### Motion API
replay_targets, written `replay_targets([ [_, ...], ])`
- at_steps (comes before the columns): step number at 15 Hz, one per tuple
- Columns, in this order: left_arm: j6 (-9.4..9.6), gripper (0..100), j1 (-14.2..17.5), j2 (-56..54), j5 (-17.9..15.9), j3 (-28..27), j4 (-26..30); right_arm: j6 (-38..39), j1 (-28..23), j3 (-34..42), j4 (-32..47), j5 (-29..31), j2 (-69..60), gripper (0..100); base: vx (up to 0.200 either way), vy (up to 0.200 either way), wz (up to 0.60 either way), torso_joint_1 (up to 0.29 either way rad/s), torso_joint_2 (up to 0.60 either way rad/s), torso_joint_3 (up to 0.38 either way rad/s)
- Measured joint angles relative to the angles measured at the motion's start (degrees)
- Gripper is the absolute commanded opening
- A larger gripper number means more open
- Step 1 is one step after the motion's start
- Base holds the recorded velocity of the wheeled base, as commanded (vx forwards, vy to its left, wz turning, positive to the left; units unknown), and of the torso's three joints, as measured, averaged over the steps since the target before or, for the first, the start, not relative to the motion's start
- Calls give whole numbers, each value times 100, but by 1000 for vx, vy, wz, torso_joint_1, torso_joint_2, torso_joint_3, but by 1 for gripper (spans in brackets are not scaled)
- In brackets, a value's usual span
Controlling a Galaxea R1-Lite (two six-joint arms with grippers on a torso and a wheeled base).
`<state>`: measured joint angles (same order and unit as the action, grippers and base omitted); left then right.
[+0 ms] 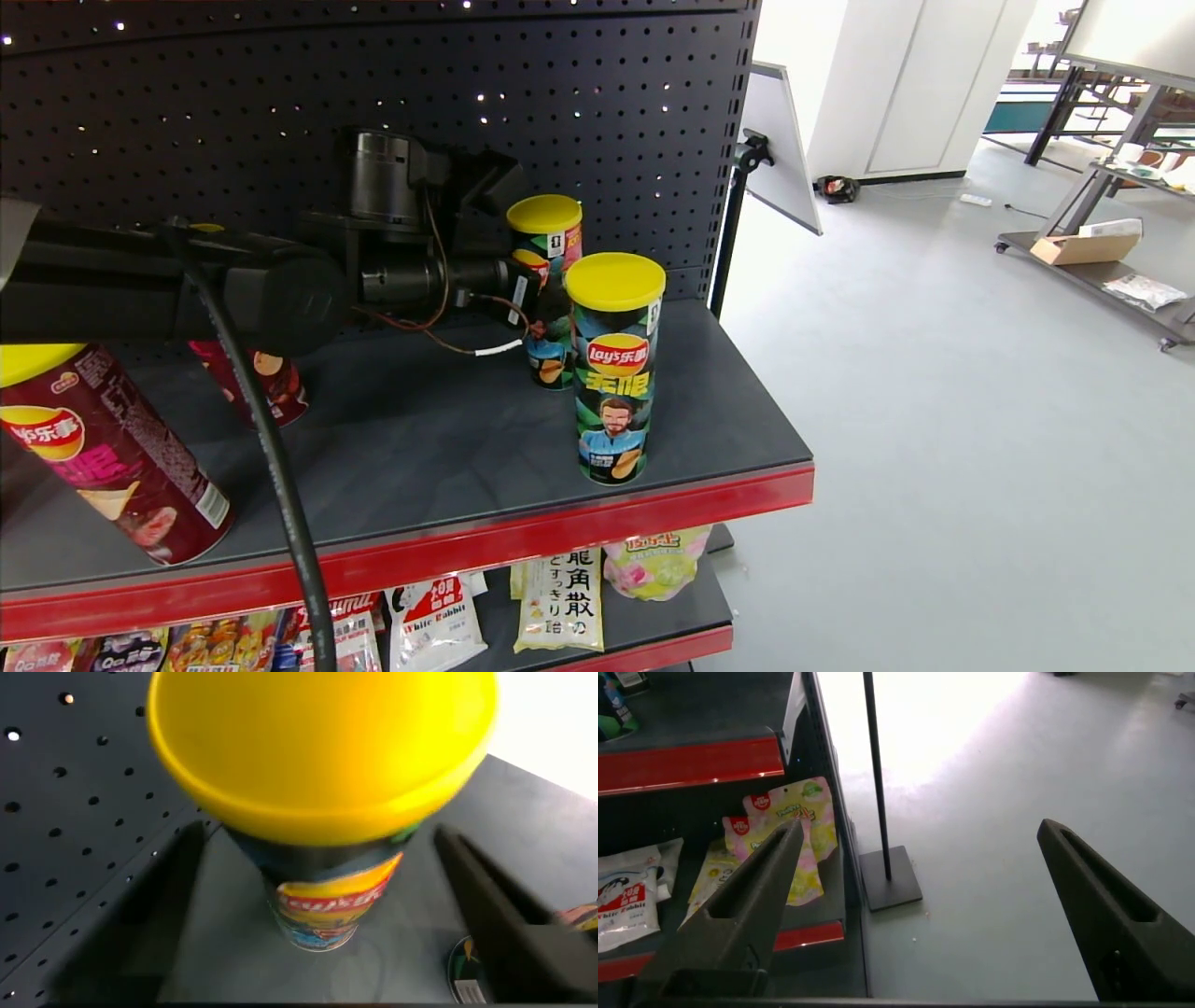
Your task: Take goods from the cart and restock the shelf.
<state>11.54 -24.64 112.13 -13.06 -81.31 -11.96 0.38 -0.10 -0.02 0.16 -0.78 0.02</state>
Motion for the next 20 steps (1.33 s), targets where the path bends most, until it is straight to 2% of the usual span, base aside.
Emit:
replay_targets([
  [3, -2, 100, 20, -149, 17, 226, -33, -2, 0, 0, 2, 2, 0, 100, 0, 0, 0, 0, 0, 0],
  [7, 0, 100, 155, -902, 77, 1196, -44, -2, -1, 0, 0, 2, 0, 100, 0, 0, 0, 0, 0, 0],
  [12, 2, 100, 247, -2715, 830, 2856, 85, -2, 0, 2, 0, 2, 0, 100, 0, 0, 0, 0, 0, 0],
  [14, -16, 100, 325, -3697, 958, 3379, 712, -2, 0, 2, 0, 2, 0, 100, 0, 0, 0, 0, 0, 0],
  [16, -176, 100, 592, -4874, 1024, 3630, 1584, -5, -1, 2, 2, 0, 0, 100, 0, 0, 0, 0, 0, 0],
  [19, -477, 100, 1274, -6654, 1085, 4089, 2564, -2, 0, 2, 2, 0, 0, 100, 0, 0, 0, 0, 0, 0],
  [20, -673, 100, 1569, -7230, 1107, 4356, 2775, -2, 0, 2, 2, 2, 0, 100, 0, 0, 0, 0, 0, 0],
])
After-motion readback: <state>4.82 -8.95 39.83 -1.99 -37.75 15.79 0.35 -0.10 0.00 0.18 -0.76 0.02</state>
